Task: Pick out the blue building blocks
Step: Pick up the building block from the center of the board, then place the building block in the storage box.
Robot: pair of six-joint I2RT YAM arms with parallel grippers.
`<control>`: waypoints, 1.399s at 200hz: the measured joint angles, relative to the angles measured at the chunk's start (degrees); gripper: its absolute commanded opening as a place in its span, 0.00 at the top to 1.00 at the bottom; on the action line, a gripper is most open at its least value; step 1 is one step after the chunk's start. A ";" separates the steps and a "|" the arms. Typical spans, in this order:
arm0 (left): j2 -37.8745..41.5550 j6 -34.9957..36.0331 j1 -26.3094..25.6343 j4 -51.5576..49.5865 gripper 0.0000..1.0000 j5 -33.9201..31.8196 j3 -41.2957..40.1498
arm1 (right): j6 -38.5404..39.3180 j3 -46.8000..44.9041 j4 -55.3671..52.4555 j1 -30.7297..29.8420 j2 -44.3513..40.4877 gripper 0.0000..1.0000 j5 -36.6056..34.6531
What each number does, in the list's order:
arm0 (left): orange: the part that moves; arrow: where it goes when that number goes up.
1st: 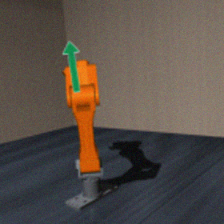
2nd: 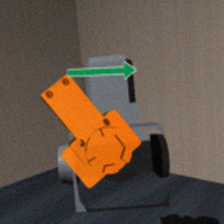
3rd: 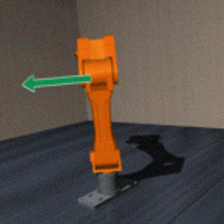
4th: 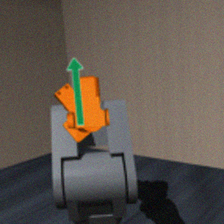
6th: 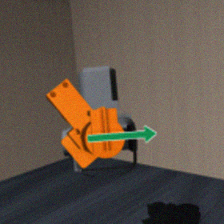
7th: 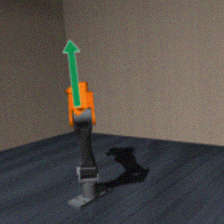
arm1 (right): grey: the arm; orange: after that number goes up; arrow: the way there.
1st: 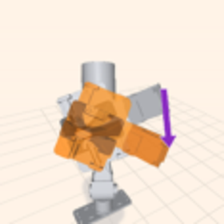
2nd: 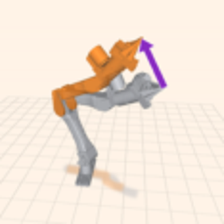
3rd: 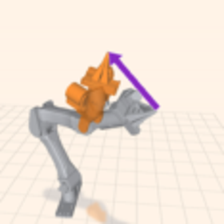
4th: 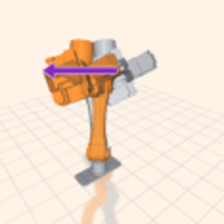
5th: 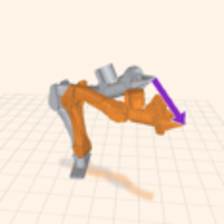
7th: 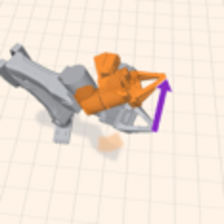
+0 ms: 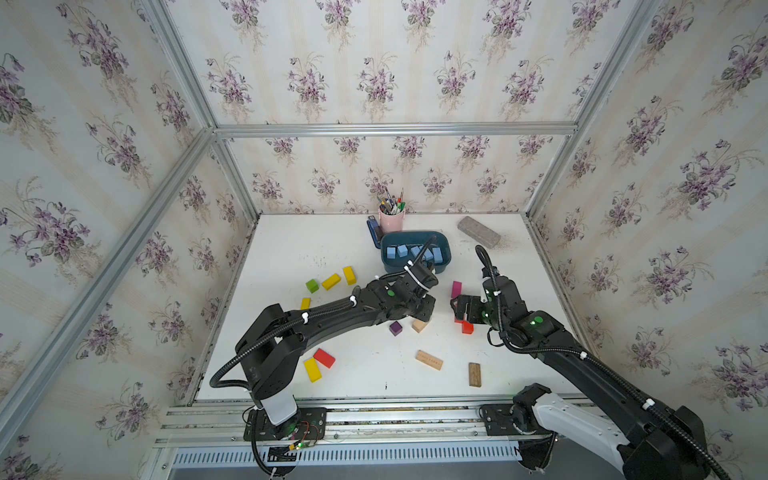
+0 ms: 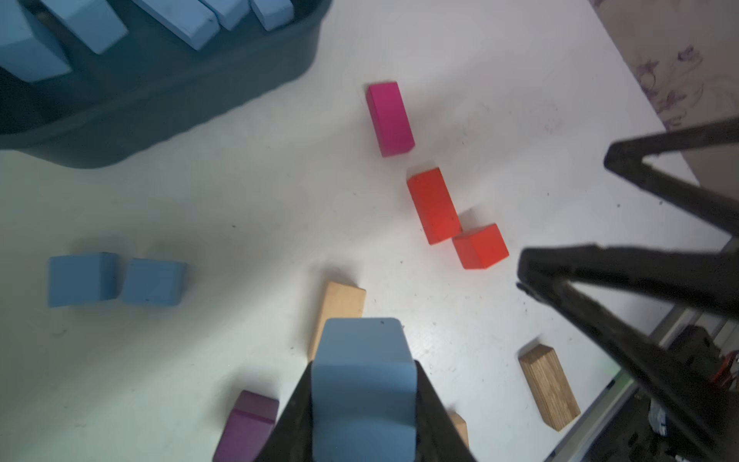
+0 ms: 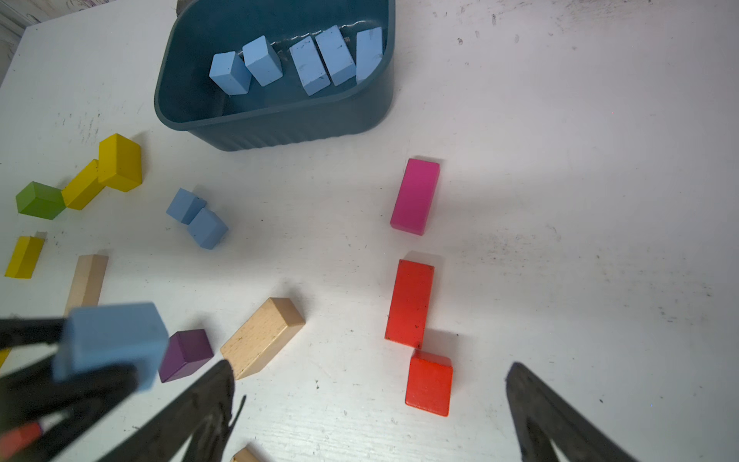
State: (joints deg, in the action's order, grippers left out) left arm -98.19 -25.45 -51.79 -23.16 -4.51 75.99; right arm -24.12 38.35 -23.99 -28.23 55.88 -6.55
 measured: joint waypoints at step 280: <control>-36.04 -3.19 14.60 -7.23 0.55 -3.28 37.20 | -1.20 -1.03 -1.18 0.00 -3.58 0.00 2.75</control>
State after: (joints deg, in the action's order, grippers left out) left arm -134.23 -28.64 -37.19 -30.39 -7.79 113.19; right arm -25.32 37.32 -25.17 -28.23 52.29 -3.79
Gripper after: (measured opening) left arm 0.377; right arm 0.996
